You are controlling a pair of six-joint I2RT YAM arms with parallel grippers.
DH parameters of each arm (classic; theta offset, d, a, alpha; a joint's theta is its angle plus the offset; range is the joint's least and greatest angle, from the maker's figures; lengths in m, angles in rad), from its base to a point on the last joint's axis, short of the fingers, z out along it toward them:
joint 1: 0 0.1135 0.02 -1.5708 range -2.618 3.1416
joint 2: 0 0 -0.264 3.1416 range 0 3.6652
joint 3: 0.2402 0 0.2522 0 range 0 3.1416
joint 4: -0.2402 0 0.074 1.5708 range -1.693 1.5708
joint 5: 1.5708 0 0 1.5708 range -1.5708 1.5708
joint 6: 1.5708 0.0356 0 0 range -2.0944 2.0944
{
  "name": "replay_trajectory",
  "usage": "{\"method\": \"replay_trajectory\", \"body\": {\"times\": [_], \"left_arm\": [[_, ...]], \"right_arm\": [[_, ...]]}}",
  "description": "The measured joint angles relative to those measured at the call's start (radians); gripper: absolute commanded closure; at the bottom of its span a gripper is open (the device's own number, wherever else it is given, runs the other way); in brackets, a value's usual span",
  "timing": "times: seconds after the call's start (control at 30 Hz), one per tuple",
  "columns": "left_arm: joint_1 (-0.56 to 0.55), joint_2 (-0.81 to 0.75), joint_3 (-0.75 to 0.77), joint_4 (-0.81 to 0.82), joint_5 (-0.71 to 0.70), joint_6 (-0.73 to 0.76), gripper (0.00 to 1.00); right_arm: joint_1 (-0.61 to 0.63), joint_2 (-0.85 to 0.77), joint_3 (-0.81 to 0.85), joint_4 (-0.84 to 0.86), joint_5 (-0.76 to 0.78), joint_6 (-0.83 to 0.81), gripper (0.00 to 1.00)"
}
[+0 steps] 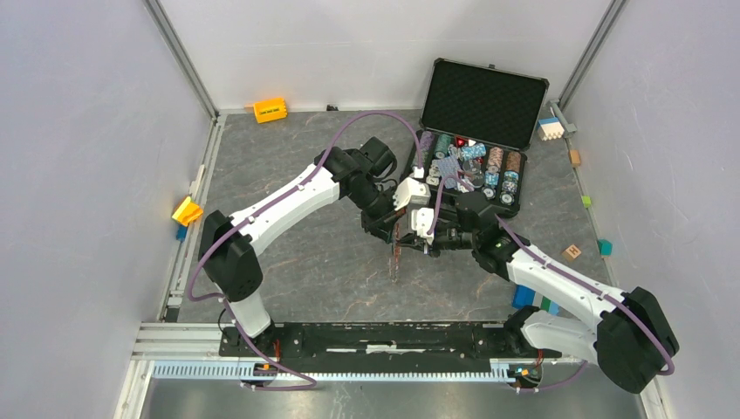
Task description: Put the keys on the keyring
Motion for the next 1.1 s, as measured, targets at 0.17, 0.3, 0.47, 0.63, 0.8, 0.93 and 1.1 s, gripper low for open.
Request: {"method": "replay_trajectory", "body": {"times": [0.17, 0.3, 0.47, 0.63, 0.8, 0.93, 1.1], "left_arm": [[0.0, 0.0, 0.0, -0.019, 0.005, 0.05, 0.98], [0.0, 0.0, 0.0, -0.038, 0.01, 0.1, 0.98], [-0.001, -0.001, 0.0, -0.064, 0.034, 0.167, 0.98], [-0.002, -0.006, 0.0, -0.097, 0.048, 0.23, 0.98], [-0.002, -0.007, -0.001, -0.116, 0.059, 0.274, 0.98], [-0.005, -0.015, -0.003, -0.114, 0.063, 0.278, 0.98], [-0.024, -0.027, -0.005, -0.1, 0.061, 0.258, 0.98]], "right_arm": [[0.001, 0.006, 0.004, -0.014, -0.012, -0.008, 1.0], [0.006, 0.006, 0.004, -0.023, -0.02, -0.015, 1.0], [0.007, 0.006, 0.006, -0.034, -0.042, -0.028, 1.0], [0.011, 0.006, 0.008, -0.05, -0.067, -0.049, 1.0], [0.013, 0.006, 0.008, -0.06, -0.08, -0.064, 1.0], [0.013, 0.006, 0.008, -0.069, -0.079, -0.074, 1.0], [0.018, 0.006, 0.008, -0.073, -0.085, -0.093, 1.0]]}}
